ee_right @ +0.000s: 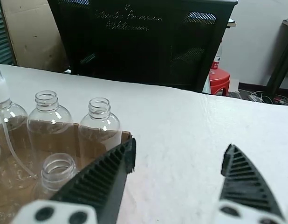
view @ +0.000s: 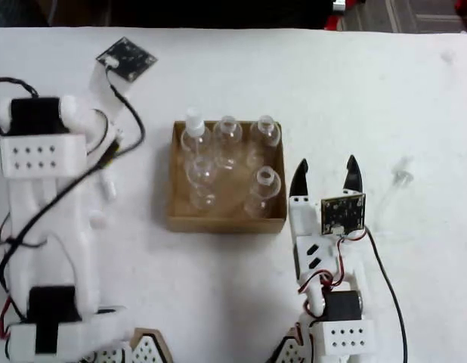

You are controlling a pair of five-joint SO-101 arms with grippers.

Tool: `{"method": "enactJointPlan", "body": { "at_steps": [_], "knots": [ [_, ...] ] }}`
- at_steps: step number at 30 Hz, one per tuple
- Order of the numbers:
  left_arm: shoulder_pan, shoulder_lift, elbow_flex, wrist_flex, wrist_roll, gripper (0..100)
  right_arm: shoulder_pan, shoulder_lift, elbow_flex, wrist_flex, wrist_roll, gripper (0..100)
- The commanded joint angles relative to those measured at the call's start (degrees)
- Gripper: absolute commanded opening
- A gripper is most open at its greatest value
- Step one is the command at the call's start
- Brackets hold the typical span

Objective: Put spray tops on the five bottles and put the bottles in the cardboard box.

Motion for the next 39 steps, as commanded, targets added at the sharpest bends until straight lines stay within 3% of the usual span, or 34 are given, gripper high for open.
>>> {"method": "enactJointPlan", "body": {
  "at_steps": [1,8,13,16,20,28,33,39],
  "knots": [
    [0.5,-6.9,-1.8,0.4,-14.8,4,0.0,-0.3,0.5,0.0,0.8,27.2],
    [-7.4,-9.1,17.6,0.3,-46.4,4,0.0,-0.3,0.5,0.0,0.8,27.2],
    [-10.8,-9.0,30.4,-8.6,-56.1,13,-0.2,-0.2,0.5,0.0,0.8,27.2],
    [-12.3,-9.0,38.6,-19.2,-59.2,22,-0.3,-0.2,0.5,0.0,0.8,27.2],
    [-13.2,-8.9,47.2,-32.8,-61.7,22,-0.3,0.0,0.5,0.0,0.8,27.2],
    [-13.4,-8.6,54.9,-44.5,-67.0,22,-1.5,0.1,0.5,0.2,0.8,27.2],
    [-13.5,0.5,49.8,-45.6,-66.3,22,-2.0,0.1,0.5,0.4,4.4,26.9],
    [-13.6,11.9,38.1,-36.0,-64.9,22,-2.5,0.1,0.5,0.4,4.7,26.9]
  ]
}}
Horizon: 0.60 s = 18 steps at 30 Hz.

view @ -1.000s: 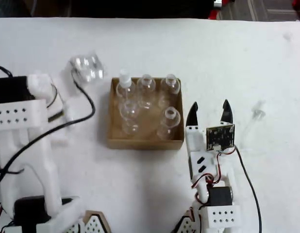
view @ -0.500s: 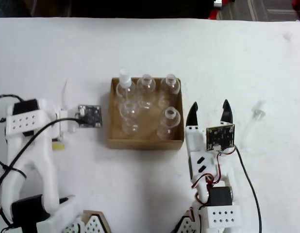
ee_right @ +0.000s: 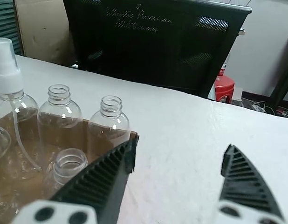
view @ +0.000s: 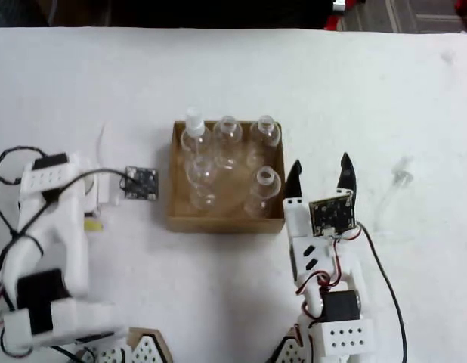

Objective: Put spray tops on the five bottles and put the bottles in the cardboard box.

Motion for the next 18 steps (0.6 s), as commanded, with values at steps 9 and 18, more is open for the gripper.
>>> {"method": "enactJointPlan", "body": {
  "at_steps": [9,18],
  "knots": [
    [-0.3,7.7,-6.9,0.3,0.4,22,-0.3,0.1,0.4,0.4,1.0,26.9],
    [-0.7,7.7,-2.2,-4.8,-3.6,20,-0.3,0.1,0.4,0.4,1.0,26.9]
  ]
}}
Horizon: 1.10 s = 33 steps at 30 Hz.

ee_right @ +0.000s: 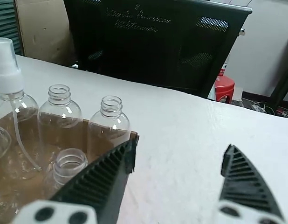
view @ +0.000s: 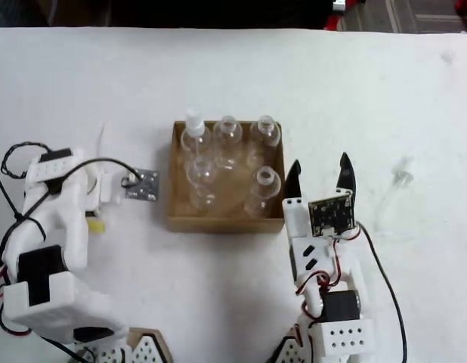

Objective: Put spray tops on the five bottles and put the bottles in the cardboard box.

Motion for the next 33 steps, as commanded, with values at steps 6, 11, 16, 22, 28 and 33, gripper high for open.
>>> {"method": "enactJointPlan", "body": {
  "at_steps": [6,11,16,22,28,33],
  "knots": [
    [-1.2,-0.6,-0.4,-2.5,-1.1,3,-0.1,0.1,0.4,0.4,0.9,26.9],
    [-1.2,-5.2,-3.0,6.4,-1.1,3,0.0,0.1,0.4,0.4,0.9,26.9],
    [0.5,-16.1,-8.2,21.9,-1.1,3,0.0,0.1,0.4,0.4,0.9,26.9],
    [6.1,-29.4,-11.8,30.3,11.3,2,0.0,0.1,0.4,0.4,0.9,26.9],
    [16.0,-38.7,-18.4,30.3,42.5,2,0.0,0.1,0.4,0.4,0.9,26.9],
    [24.2,-46.6,-27.1,30.2,68.7,2,0.1,0.1,0.4,0.4,0.9,26.9]
  ]
}}
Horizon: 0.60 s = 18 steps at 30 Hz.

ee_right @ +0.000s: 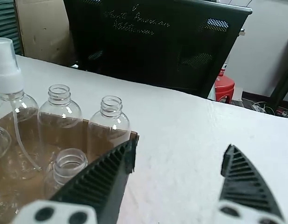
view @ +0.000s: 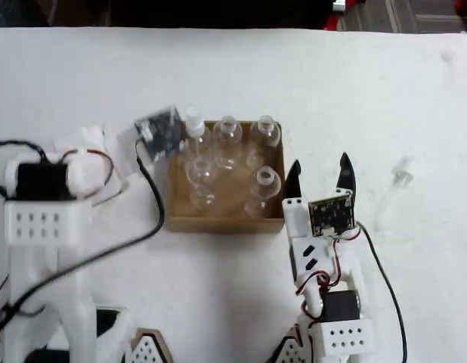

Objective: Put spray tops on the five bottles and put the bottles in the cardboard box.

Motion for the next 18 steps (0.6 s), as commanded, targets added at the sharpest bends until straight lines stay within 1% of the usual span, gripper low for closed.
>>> {"method": "enactJointPlan", "body": {
  "at_steps": [1,2,4,7,11,13,14,15,18],
  "knots": [
    [7.9,-8.7,-9.8,-0.4,25.7,2,0.1,0.1,0.4,0.4,0.9,26.9],
    [9.3,-10.0,-10.5,-1.9,28.2,2,0.1,0.1,0.4,0.4,0.9,26.9],
    [11.2,-12.0,-10.5,-6.0,30.3,2,0.1,0.1,0.4,0.4,0.9,26.9],
    [13.0,-13.1,-9.1,-10.3,30.8,2,0.1,0.1,0.4,0.4,0.9,26.9],
    [16.1,-15.1,-5.5,-12.1,30.9,2,0.1,0.1,0.4,0.4,0.9,26.9],
    [17.5,-16.0,-4.5,-18.3,31.1,2,0.1,0.1,0.4,0.4,0.9,26.9],
    [18.4,-16.5,-3.7,-22.2,32.7,2,0.1,0.1,0.4,0.4,1.0,26.9],
    [18.9,-16.7,-3.3,-26.0,36.1,2,0.1,0.1,0.4,0.4,1.0,26.9],
    [19.5,-16.8,-1.5,-34.6,50.5,2,0.1,0.1,0.4,0.4,1.0,26.9]
  ]
}}
